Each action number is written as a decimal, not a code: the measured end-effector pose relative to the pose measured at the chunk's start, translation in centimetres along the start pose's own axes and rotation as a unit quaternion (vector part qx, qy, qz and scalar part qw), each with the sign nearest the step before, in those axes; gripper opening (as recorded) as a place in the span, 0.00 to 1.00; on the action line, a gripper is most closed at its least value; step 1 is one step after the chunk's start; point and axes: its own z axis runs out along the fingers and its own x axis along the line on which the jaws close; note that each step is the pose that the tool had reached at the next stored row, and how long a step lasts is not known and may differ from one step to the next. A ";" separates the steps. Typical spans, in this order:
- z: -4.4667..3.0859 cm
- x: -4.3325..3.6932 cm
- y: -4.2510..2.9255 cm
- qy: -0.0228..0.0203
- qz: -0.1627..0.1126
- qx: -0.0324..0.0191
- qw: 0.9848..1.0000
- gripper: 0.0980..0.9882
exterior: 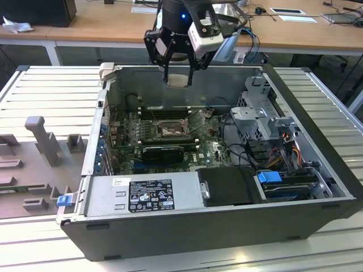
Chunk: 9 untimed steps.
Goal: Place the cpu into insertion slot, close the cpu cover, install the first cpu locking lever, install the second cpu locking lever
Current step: 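Place the cpu into insertion slot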
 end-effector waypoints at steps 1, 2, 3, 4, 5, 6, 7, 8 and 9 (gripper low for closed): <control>0.00 0.00 0.00 0.000 0.003 0.000 1.000 0.50; 0.00 0.00 0.00 0.000 0.005 0.000 1.000 0.50; 0.00 0.00 0.00 -0.001 0.007 0.000 1.000 0.50; 0.00 0.00 0.00 -0.001 0.011 0.000 1.000 0.50; 0.00 0.00 0.00 -0.001 0.014 0.000 1.000 0.50; 0.00 0.00 0.00 -0.001 0.016 0.000 1.000 0.50; 0.00 0.00 0.00 -0.002 0.018 0.000 1.000 0.50; 0.00 0.00 0.00 -0.002 0.022 0.000 1.000 0.50; 0.00 0.00 0.00 -0.002 0.025 0.000 1.000 0.50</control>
